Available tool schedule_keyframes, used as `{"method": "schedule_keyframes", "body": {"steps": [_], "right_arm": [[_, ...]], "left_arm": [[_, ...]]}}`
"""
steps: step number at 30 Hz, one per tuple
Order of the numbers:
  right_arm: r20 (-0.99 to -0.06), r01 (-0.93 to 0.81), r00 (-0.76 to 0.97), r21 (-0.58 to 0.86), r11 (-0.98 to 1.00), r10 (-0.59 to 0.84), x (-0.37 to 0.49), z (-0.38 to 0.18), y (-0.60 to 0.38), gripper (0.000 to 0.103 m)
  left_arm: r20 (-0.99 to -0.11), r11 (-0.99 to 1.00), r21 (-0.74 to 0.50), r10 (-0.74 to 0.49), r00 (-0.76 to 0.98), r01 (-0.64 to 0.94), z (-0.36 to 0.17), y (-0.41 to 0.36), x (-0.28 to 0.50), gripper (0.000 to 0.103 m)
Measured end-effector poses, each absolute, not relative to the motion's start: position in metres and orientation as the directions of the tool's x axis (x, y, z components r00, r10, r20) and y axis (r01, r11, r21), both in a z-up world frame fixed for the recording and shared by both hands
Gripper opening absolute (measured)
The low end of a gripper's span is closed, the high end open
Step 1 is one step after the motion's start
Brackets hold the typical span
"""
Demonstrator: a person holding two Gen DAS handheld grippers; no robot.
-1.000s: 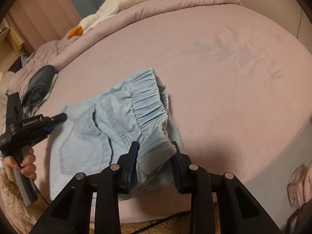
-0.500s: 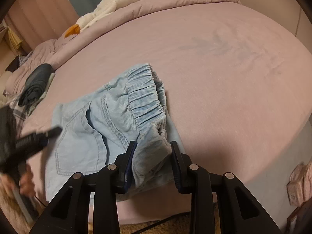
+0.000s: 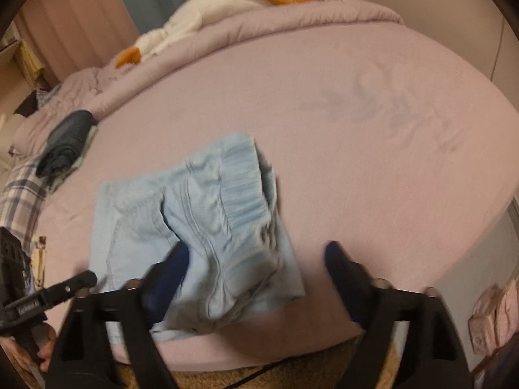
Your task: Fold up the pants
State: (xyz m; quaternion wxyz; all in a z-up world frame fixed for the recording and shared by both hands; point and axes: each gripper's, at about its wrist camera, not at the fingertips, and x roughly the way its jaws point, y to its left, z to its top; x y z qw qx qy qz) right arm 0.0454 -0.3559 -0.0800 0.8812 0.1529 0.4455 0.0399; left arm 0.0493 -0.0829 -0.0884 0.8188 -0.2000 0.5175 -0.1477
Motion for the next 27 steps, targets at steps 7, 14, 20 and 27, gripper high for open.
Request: {"method": "schedule_keyframes", "body": {"steps": [7,14,20,27], "right_arm": [[-0.781,0.052,0.526,0.426,0.903,0.338,0.073,-0.105,-0.358,0.087],[-0.784,0.006,0.488,0.442,0.897,0.383,0.091,-0.125,-0.344,0.087],[-0.767,-0.035,0.507,0.437,0.899,0.393,0.087,-0.119,-0.322,0.050],[-0.753,-0.128,0.533,0.381,0.916,0.387,0.067,-0.084,-0.292,0.038]], "left_arm": [[-0.737,0.807,-0.589,-0.553,0.389,0.031,-0.113,-0.088,0.060,0.081],[-0.769,0.854,-0.514,-0.501,0.397,0.084,-0.113,-0.110,0.073,0.058],[-0.763,0.852,-0.520,-0.491,0.421,0.051,-0.108,-0.108,0.076,0.019],[-0.759,0.882,-0.463,-0.447,0.473,0.091,-0.067,-0.096,0.060,0.013]]}}
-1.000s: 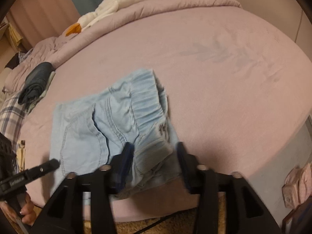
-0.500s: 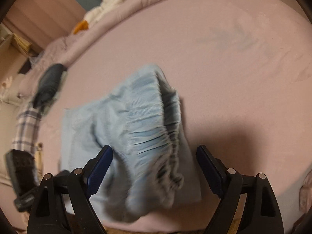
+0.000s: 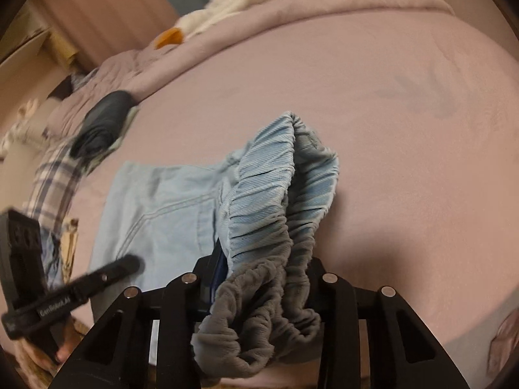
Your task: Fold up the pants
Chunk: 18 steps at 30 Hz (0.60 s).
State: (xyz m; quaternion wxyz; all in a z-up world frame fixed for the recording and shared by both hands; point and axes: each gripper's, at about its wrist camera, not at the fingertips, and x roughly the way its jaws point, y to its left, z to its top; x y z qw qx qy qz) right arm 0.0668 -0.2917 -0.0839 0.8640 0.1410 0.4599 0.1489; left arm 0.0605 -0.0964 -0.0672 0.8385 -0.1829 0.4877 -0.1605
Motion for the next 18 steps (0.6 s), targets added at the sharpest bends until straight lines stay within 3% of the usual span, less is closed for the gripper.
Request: {"method": "schedule_keyframes", "body": {"steps": [18], "right_arm": [[-0.691,-0.294,0.609,0.259,0.920,0.389,0.071,-0.020,-0.210,0.038]], "left_arm": [[-0.700,0.917,-0.397,-0.322,0.638,0.027,-0.005,-0.019,0.040,0.013]]}}
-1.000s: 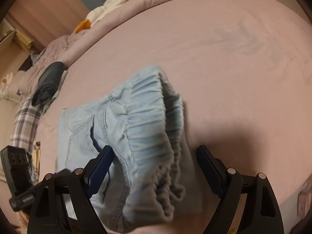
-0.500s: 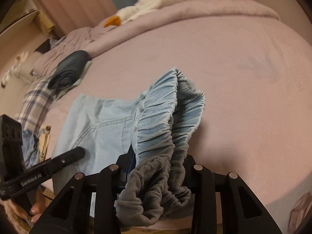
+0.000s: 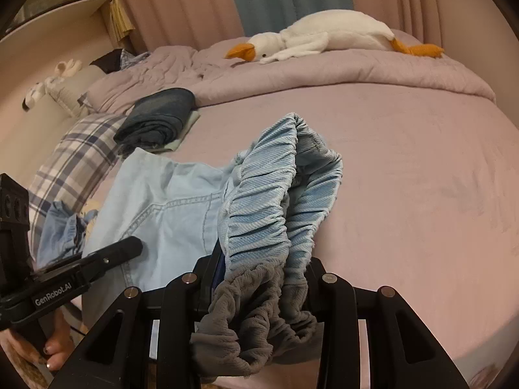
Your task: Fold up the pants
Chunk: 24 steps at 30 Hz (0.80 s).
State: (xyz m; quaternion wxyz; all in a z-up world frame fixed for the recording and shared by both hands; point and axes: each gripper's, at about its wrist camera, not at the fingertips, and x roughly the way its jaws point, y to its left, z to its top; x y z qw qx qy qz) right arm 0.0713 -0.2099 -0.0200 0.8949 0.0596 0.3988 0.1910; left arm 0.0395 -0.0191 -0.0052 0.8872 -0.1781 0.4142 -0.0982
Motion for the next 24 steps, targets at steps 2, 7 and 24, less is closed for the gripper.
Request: {"method": "schedule_keyframes", "body": {"steps": [2,7,24], "right_arm": [[-0.694,-0.301,0.607,0.250,0.920,0.387,0.074,-0.018,-0.205,0.038],[-0.703,-0.311,0.601,0.231,0.922,0.380,0.082,-0.018,-0.195,0.038],[-0.754,-0.252,0.560,0.240,0.937,0.344,0.129,-0.046,-0.186,0.038]], "left_arm": [[-0.698,0.920,-0.390,-0.314,0.644,0.026,-0.003,-0.013,0.043,0.013],[-0.701,0.925,-0.381,-0.298,0.648,0.013,-0.004,-0.004,0.054,0.013],[-0.763,0.949,-0.314,-0.245,0.599,-0.011,-0.040,-0.010,0.112,0.014]]}}
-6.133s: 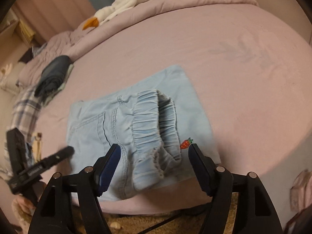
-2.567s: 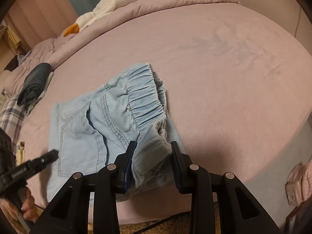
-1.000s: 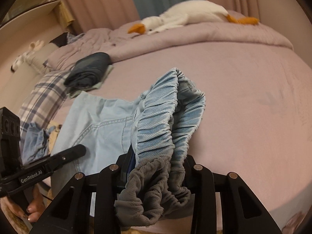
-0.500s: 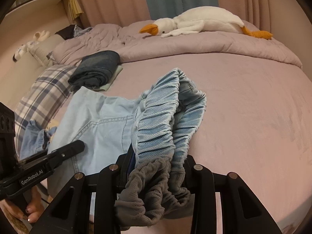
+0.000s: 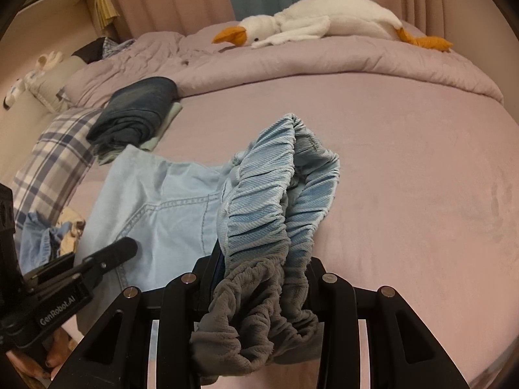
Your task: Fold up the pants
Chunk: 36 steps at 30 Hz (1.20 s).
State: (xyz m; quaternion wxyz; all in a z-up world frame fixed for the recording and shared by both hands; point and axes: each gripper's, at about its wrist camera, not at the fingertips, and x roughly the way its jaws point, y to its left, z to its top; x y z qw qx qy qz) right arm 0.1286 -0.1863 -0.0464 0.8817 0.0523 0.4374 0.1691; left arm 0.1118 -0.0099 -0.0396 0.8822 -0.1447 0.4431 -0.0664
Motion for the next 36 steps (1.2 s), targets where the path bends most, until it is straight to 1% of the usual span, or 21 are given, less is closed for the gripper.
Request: {"method": "schedule_keyframes", "body": {"steps": [3,10,12,15,21,23,24,25,26,27,28,29,32,34,36], "right_arm": [[-0.774,-0.243,0.533,0.247,0.938,0.342,0.135,-0.060,-0.184,0.038],[-0.823,-0.213,0.479,0.228,0.950,0.305,0.145,-0.089,-0.181,0.038],[-0.823,-0.200,0.471,0.251,0.947,0.317,0.145,-0.092,-0.185,0.038],[-0.828,-0.171,0.452,0.284,0.943,0.331,0.146,-0.097,-0.193,0.039],[-0.838,-0.159,0.442,0.276,0.948,0.319,0.144,-0.106,-0.199,0.044],[-0.840,-0.148,0.440,0.280,0.948,0.317,0.145,-0.106,-0.200,0.047],[-0.841,-0.143,0.439,0.283,0.948,0.317,0.145,-0.106,-0.201,0.047],[-0.844,-0.132,0.436,0.283,0.950,0.312,0.143,-0.106,-0.203,0.051],[-0.849,-0.122,0.433,0.278,0.953,0.303,0.142,-0.106,-0.204,0.057],[-0.856,-0.106,0.430,0.267,0.958,0.287,0.141,-0.106,-0.205,0.062],[-0.863,-0.089,0.428,0.253,0.963,0.267,0.139,-0.107,-0.207,0.070],[-0.865,-0.080,0.428,0.251,0.965,0.260,0.137,-0.107,-0.209,0.074],[-0.866,-0.061,0.423,0.265,0.962,0.266,0.129,-0.102,-0.217,0.074],[-0.863,-0.055,0.430,0.268,0.962,0.265,0.121,-0.096,-0.223,0.074],[-0.849,-0.061,0.447,0.286,0.956,0.282,0.111,-0.084,-0.228,0.074]], "left_arm": [[-0.778,0.944,-0.330,-0.258,0.574,-0.024,-0.055,-0.005,0.118,0.014],[-0.820,0.953,-0.298,-0.227,0.525,-0.053,-0.083,-0.003,0.125,0.015],[-0.828,0.954,-0.295,-0.226,0.514,-0.056,-0.086,-0.001,0.126,0.015],[-0.829,0.944,-0.322,-0.242,0.505,-0.077,-0.090,0.005,0.126,0.016],[-0.844,0.949,-0.299,-0.212,0.492,-0.103,-0.097,0.004,0.123,0.025],[-0.845,0.946,-0.303,-0.211,0.491,-0.114,-0.098,0.005,0.121,0.030],[-0.849,0.946,-0.300,-0.206,0.487,-0.122,-0.099,0.005,0.120,0.036],[-0.852,0.947,-0.297,-0.203,0.483,-0.125,-0.100,0.005,0.118,0.042],[-0.855,0.948,-0.291,-0.198,0.479,-0.127,-0.101,0.005,0.116,0.046],[-0.857,0.949,-0.287,-0.194,0.476,-0.129,-0.101,0.004,0.113,0.055],[-0.859,0.950,-0.284,-0.192,0.474,-0.130,-0.102,0.004,0.110,0.062],[-0.861,0.951,-0.280,-0.189,0.471,-0.130,-0.101,0.004,0.107,0.063],[-0.865,0.953,-0.268,-0.176,0.470,-0.137,-0.094,0.003,0.096,0.069],[-0.856,0.947,-0.286,-0.183,0.484,-0.148,-0.084,0.005,0.087,0.080],[-0.827,0.933,-0.329,-0.210,0.522,-0.145,-0.066,0.008,0.077,0.084]]}}
